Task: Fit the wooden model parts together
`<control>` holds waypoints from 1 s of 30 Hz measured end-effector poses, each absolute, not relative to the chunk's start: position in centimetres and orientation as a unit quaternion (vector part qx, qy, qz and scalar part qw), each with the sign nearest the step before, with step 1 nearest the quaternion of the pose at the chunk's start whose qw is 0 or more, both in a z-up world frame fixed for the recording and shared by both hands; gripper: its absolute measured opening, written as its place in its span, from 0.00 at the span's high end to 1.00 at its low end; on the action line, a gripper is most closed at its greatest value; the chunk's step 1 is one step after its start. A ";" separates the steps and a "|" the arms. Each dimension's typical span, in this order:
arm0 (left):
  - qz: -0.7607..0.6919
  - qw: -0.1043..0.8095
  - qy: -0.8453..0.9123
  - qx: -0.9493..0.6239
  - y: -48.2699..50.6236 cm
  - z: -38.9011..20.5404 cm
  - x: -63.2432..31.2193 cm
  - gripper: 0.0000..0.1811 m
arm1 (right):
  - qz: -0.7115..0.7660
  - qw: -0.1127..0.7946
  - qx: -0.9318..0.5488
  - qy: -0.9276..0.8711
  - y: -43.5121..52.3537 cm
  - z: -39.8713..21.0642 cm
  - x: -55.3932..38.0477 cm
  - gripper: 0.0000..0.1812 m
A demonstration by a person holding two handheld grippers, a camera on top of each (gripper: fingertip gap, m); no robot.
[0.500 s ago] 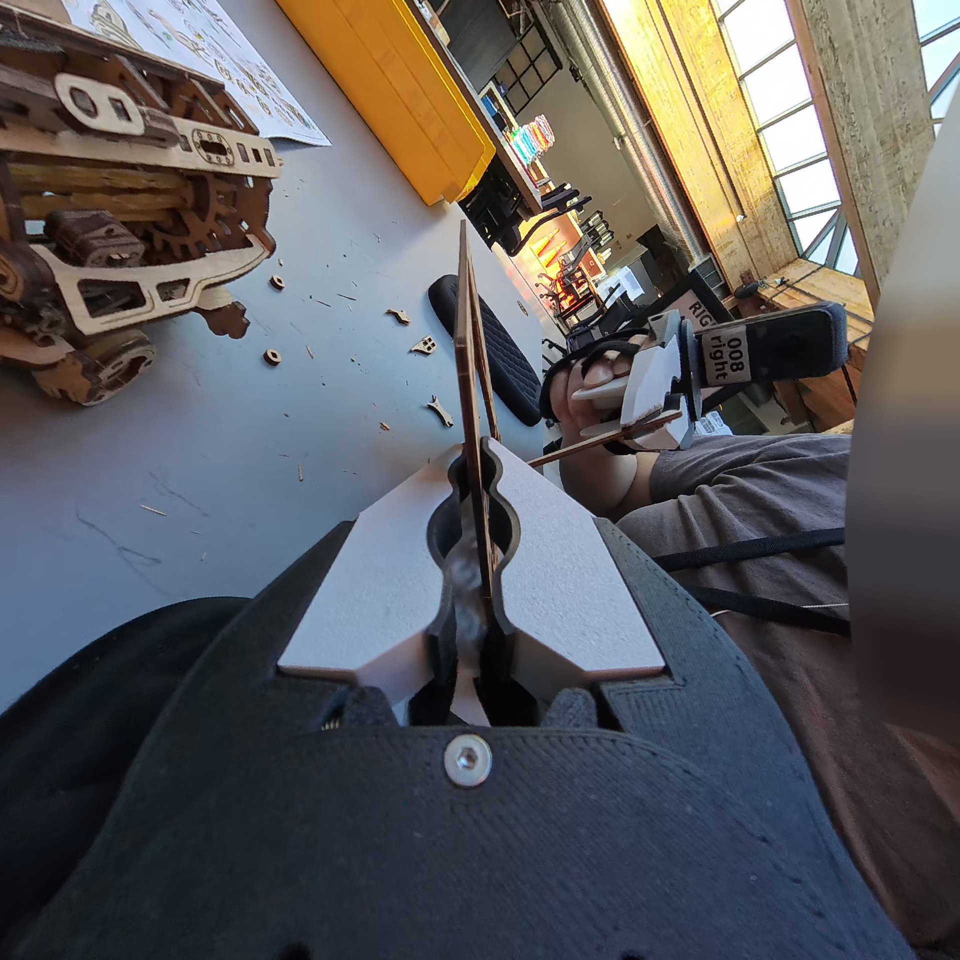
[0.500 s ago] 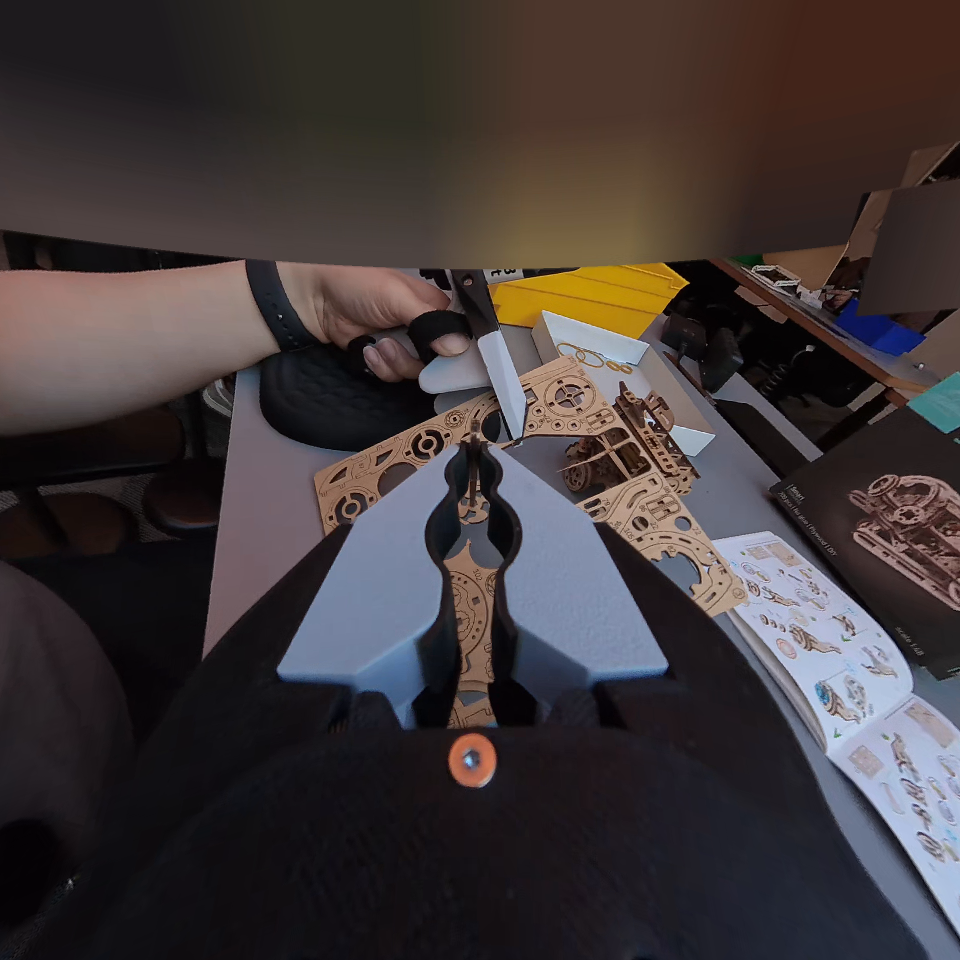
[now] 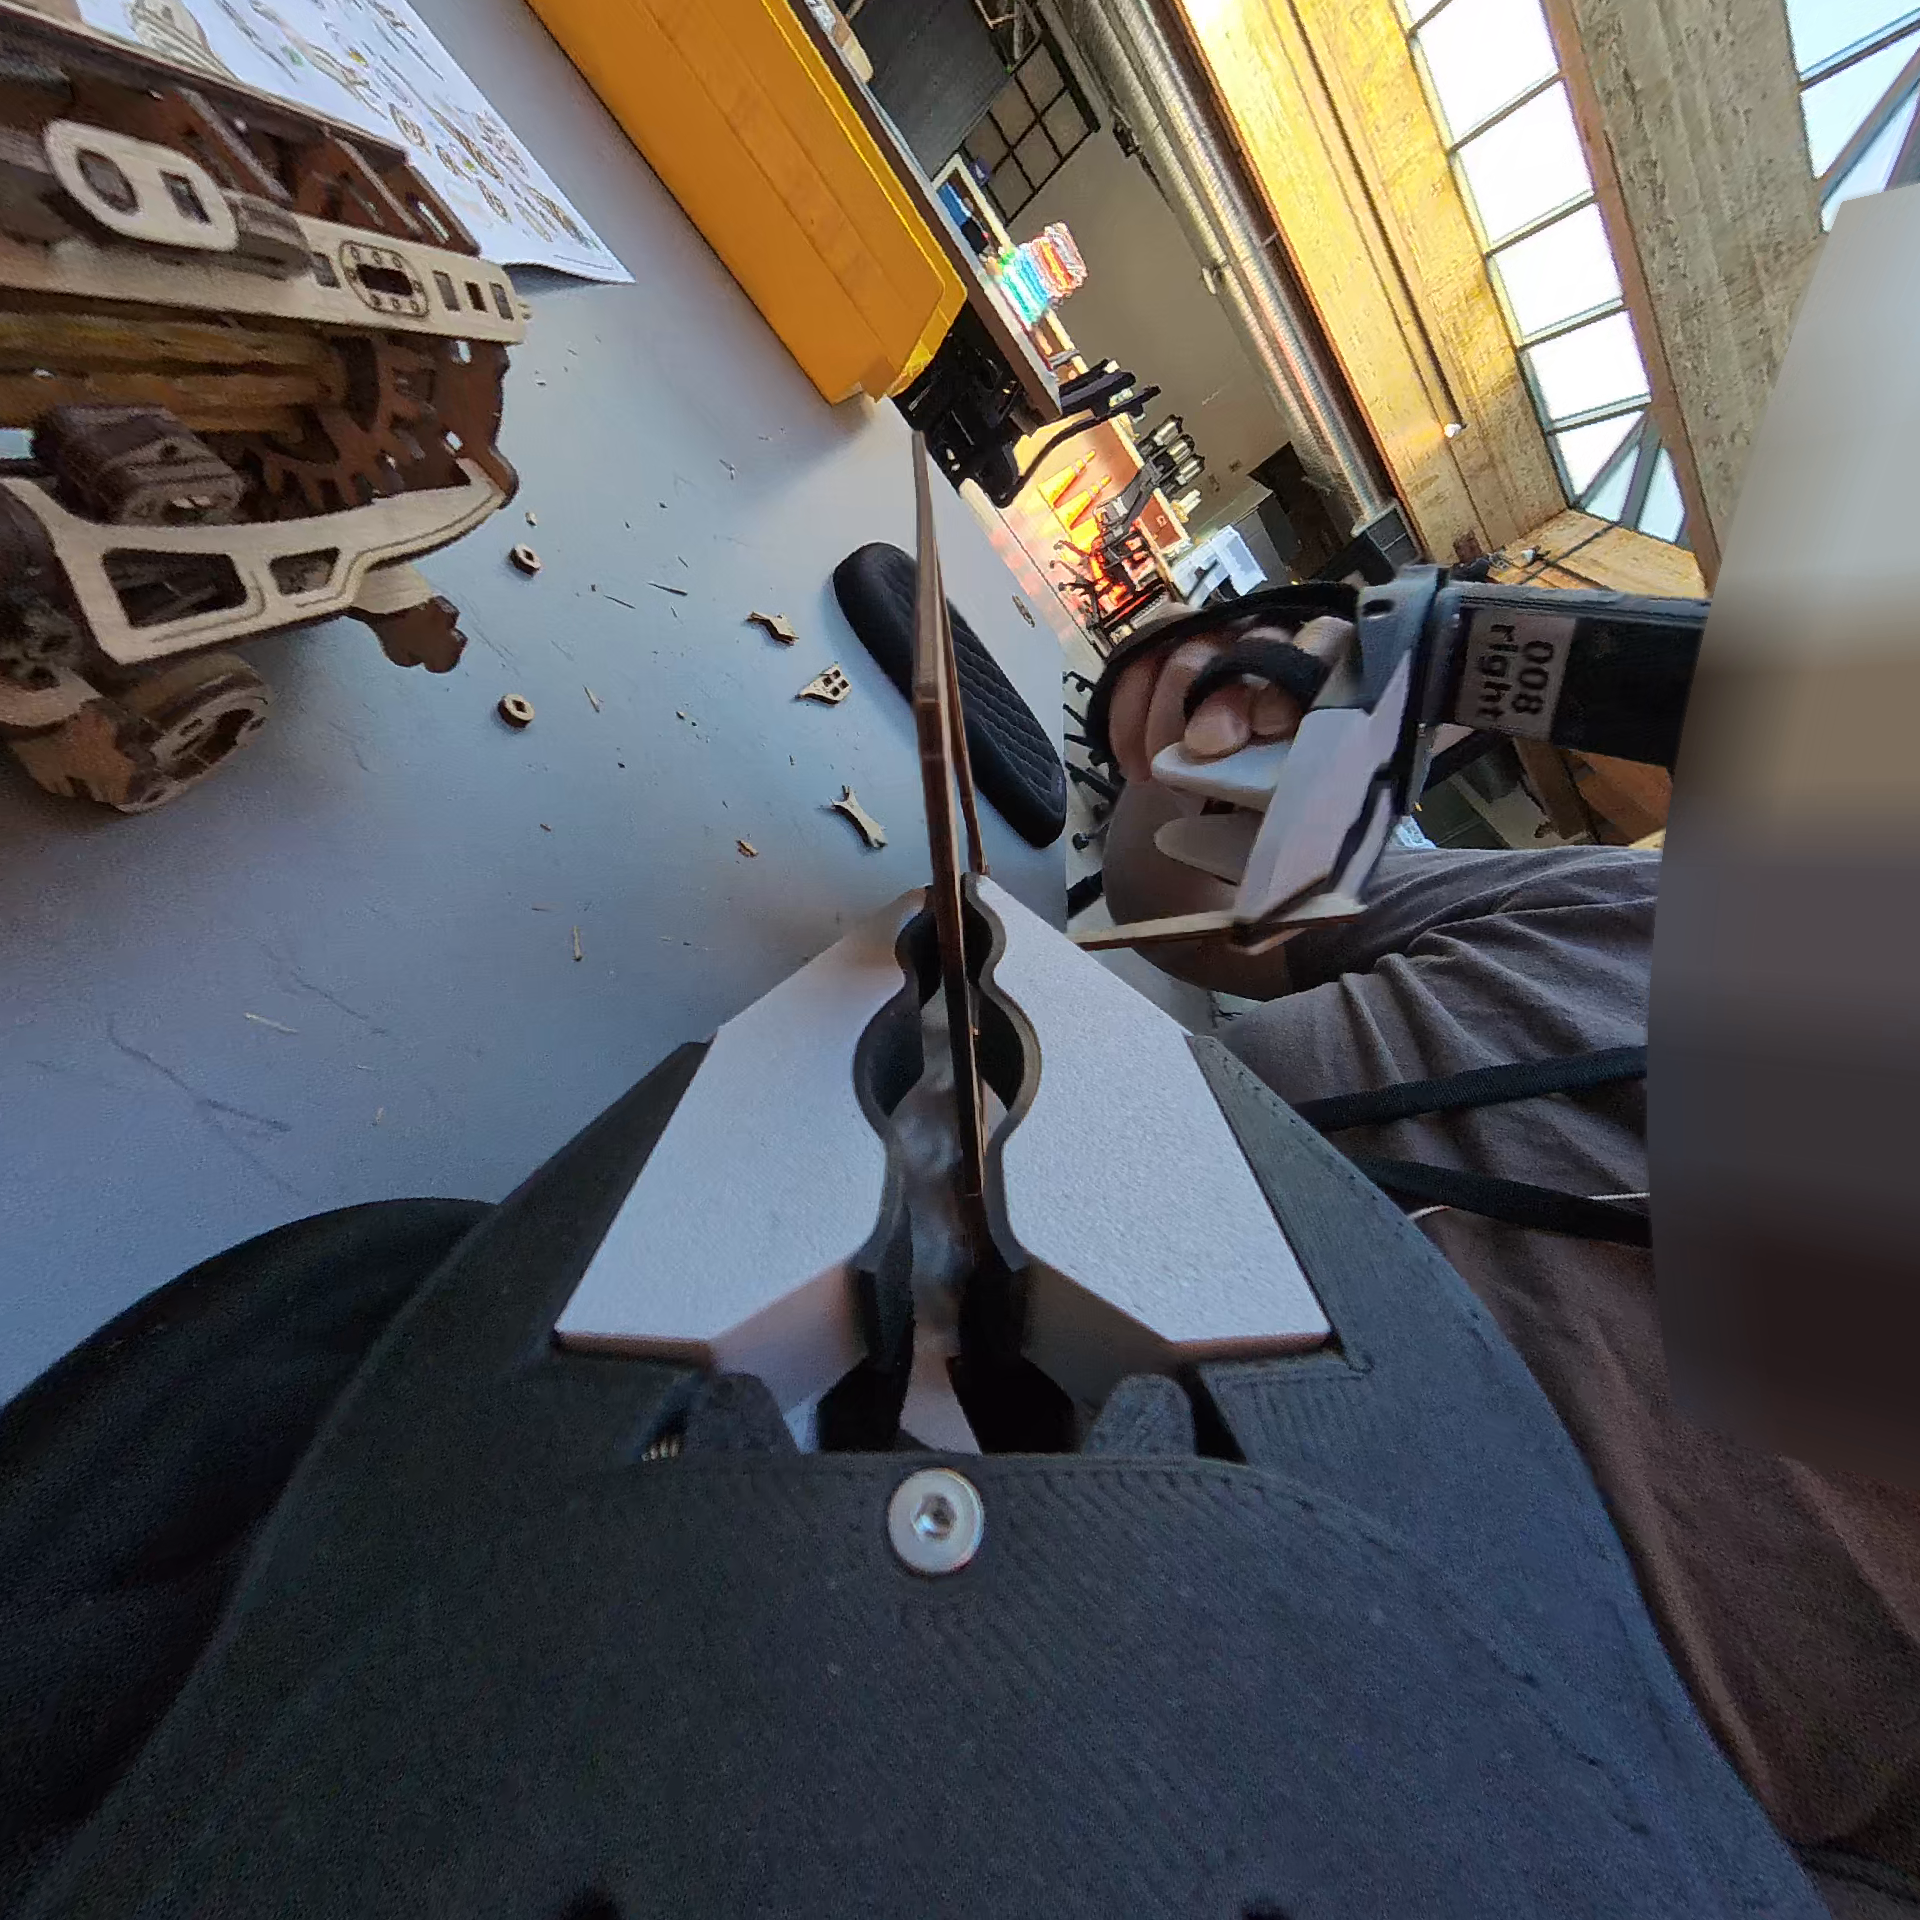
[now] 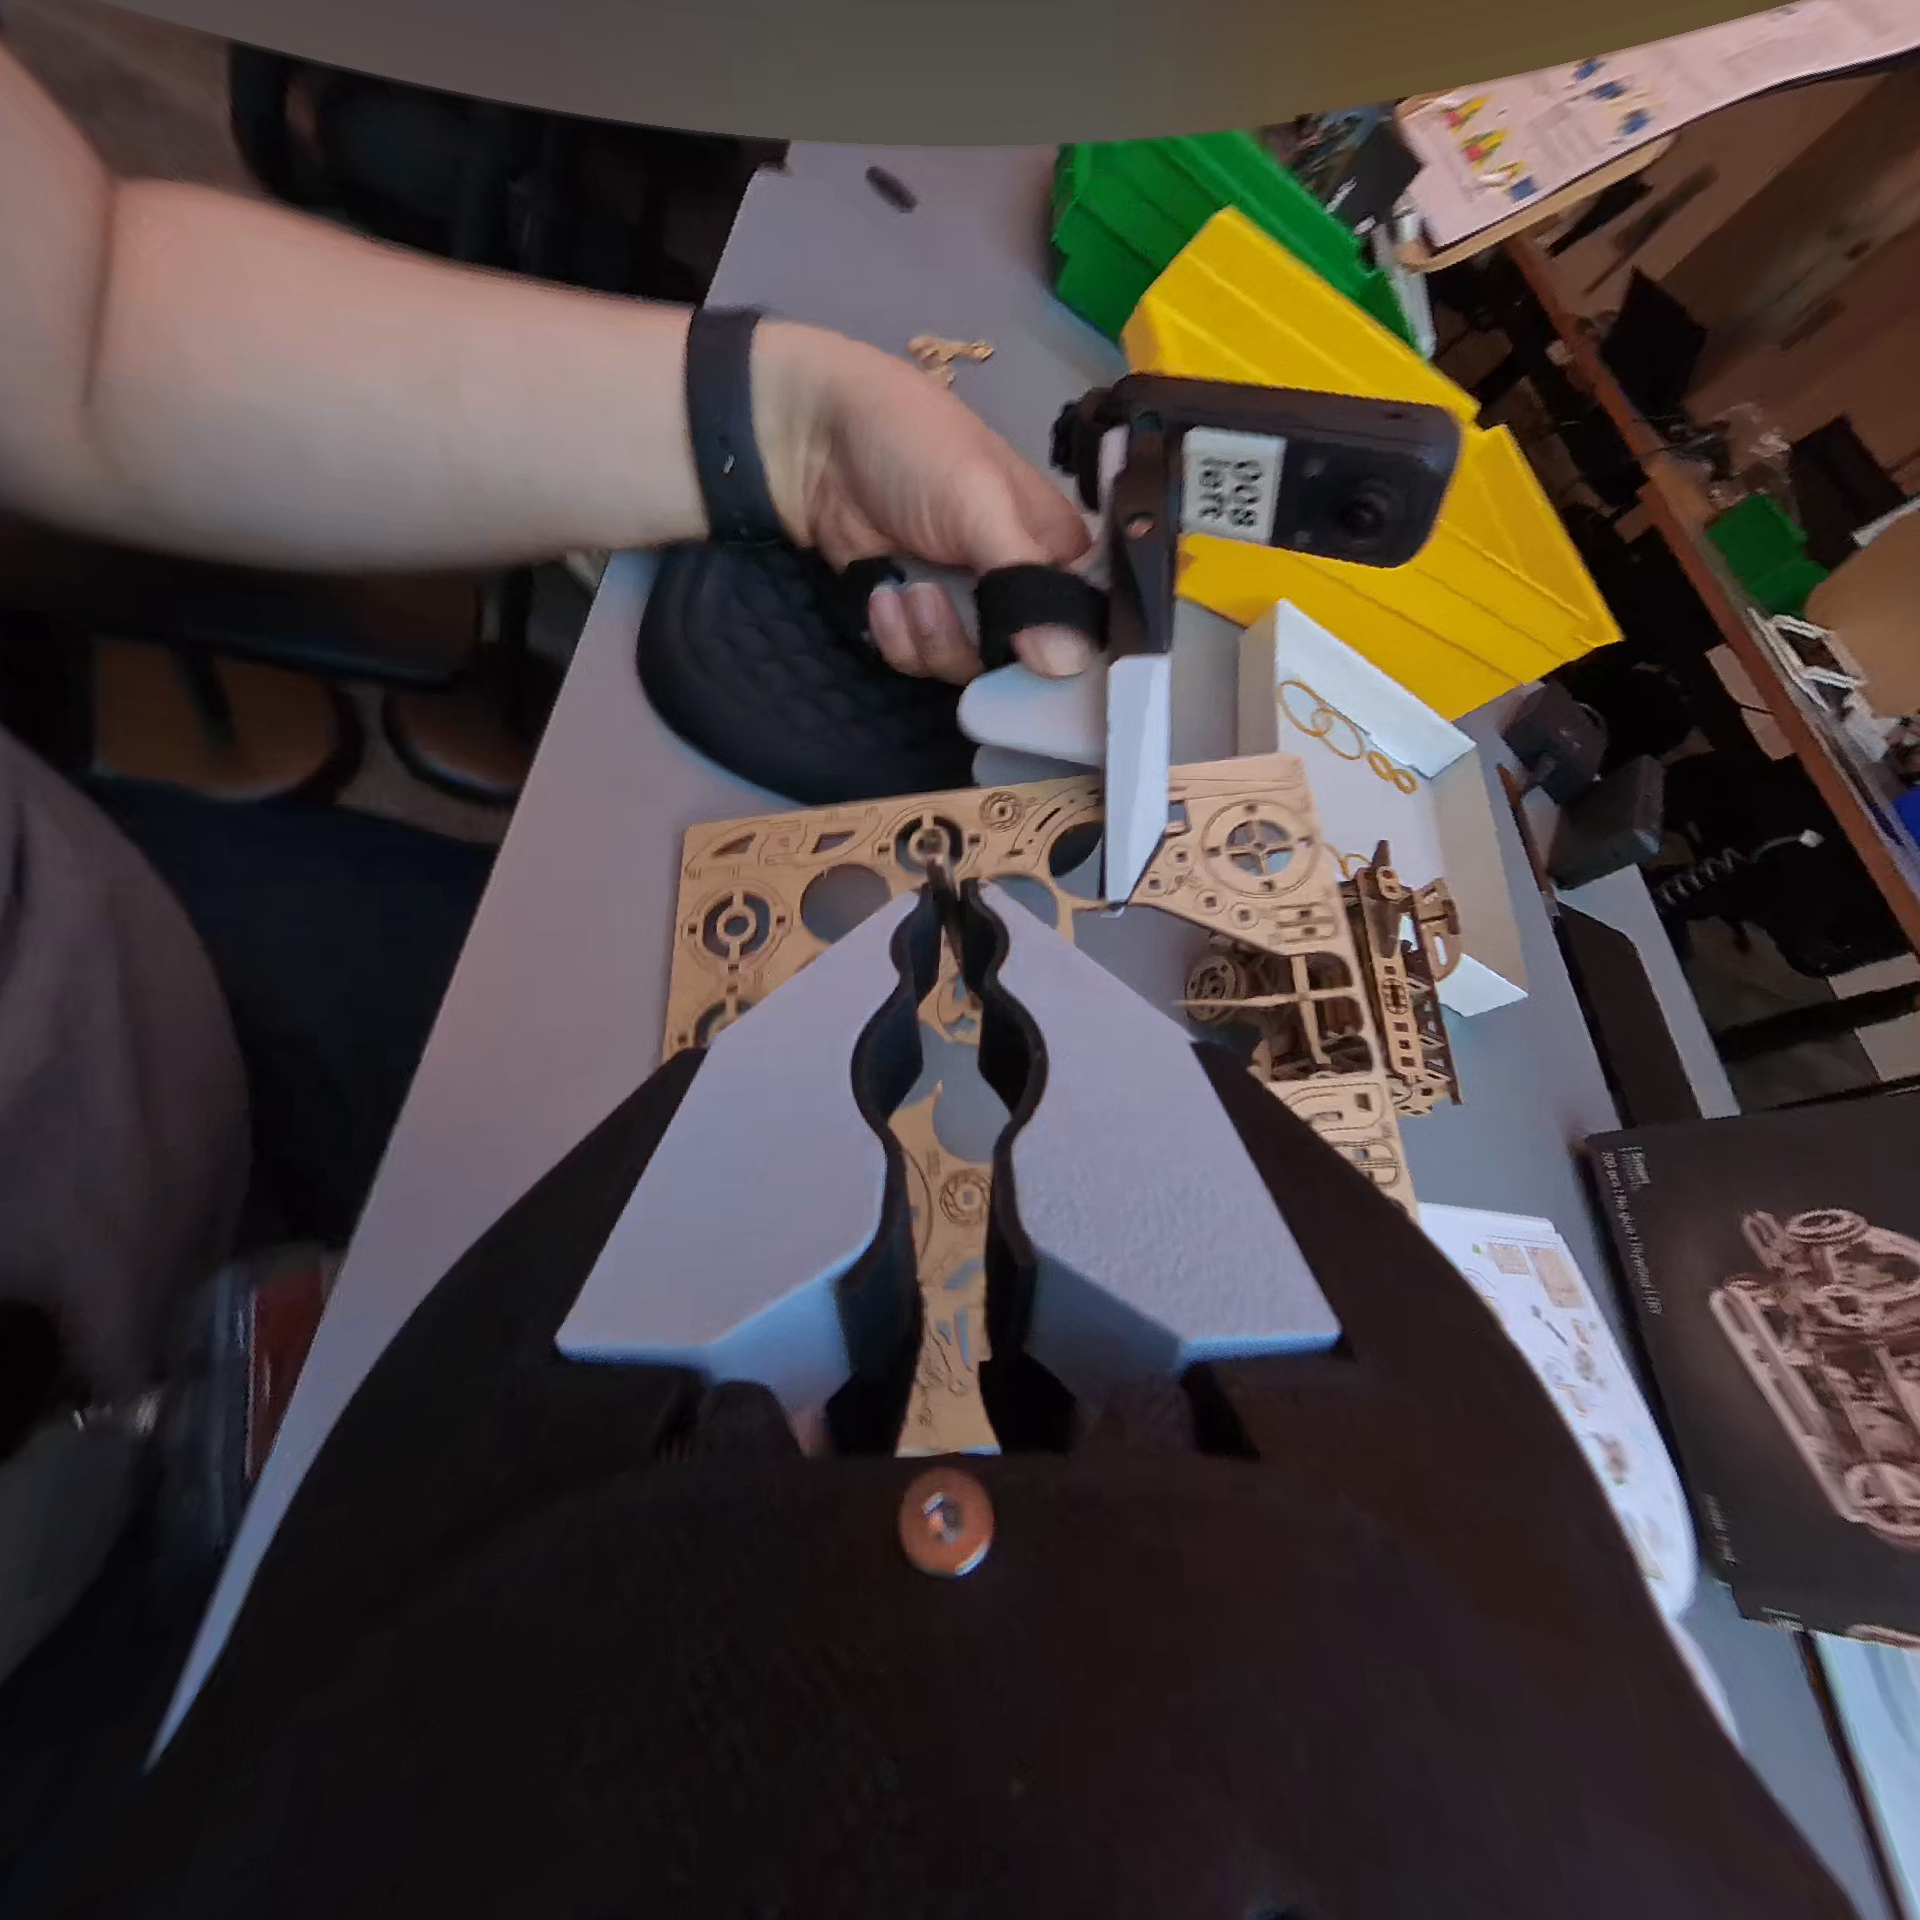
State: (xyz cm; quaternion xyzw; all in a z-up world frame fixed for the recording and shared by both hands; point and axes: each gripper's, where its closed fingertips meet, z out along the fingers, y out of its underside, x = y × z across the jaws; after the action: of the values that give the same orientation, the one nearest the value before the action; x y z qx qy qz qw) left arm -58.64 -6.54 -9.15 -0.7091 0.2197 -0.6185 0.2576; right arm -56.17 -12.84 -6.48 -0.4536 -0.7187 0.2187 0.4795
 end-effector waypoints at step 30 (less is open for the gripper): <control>-0.569 0.253 0.252 -0.741 -8.8 -10.4 -56.4 0.99 | 0.171 0.570 -0.400 -0.697 -13.6 -6.5 -56.0 0.99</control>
State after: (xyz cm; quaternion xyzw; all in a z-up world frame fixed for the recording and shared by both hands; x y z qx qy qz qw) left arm -56.38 -8.84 -10.41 -0.7409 0.2523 -0.5688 0.2528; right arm -56.00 -13.58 -6.54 -0.4004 -0.6972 0.1706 0.5696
